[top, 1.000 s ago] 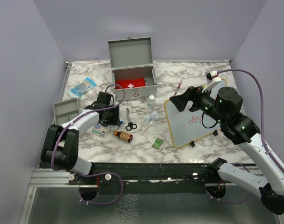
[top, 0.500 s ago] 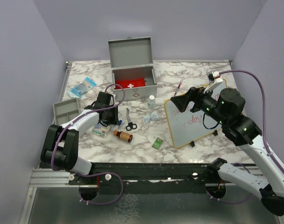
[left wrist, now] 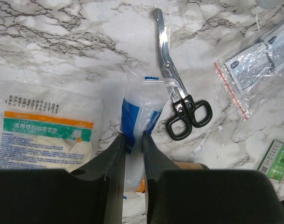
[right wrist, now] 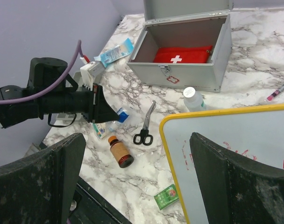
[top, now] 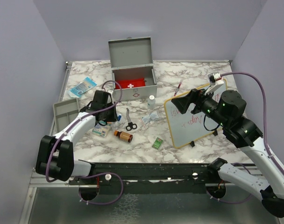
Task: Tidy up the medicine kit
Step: Pick up the medical item at the center of the board.
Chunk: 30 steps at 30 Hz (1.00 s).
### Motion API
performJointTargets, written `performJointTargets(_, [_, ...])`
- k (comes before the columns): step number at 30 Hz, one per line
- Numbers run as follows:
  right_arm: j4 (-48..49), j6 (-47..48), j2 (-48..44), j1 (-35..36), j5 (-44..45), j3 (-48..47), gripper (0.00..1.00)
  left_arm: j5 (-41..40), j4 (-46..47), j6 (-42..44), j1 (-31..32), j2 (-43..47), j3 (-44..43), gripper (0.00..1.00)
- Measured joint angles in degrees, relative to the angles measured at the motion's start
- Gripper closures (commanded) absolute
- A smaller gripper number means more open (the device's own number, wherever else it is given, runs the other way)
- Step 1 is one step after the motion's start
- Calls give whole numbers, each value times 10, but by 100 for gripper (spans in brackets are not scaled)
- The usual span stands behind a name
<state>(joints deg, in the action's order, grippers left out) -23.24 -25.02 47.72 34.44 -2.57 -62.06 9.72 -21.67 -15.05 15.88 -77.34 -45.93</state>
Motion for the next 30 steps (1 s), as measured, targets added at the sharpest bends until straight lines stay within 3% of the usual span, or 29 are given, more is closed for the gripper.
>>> performJointTargets(9, [0, 0, -9, 0, 1, 4, 1, -4, -9, -48, 0, 65, -35, 84])
performJointTargets(14, [-3, -1, -9, 0, 6, 5, 1, -30, 32, -82, 0, 62, -86, 84])
performJointTargets(22, [-17, -5, -9, 0, 8, 4, 1, -85, 137, -111, 0, -58, -192, 84])
performJointTargets(30, [-51, -9, 0, 0, 11, -31, 3, -120, 178, -118, 0, -179, -279, 82])
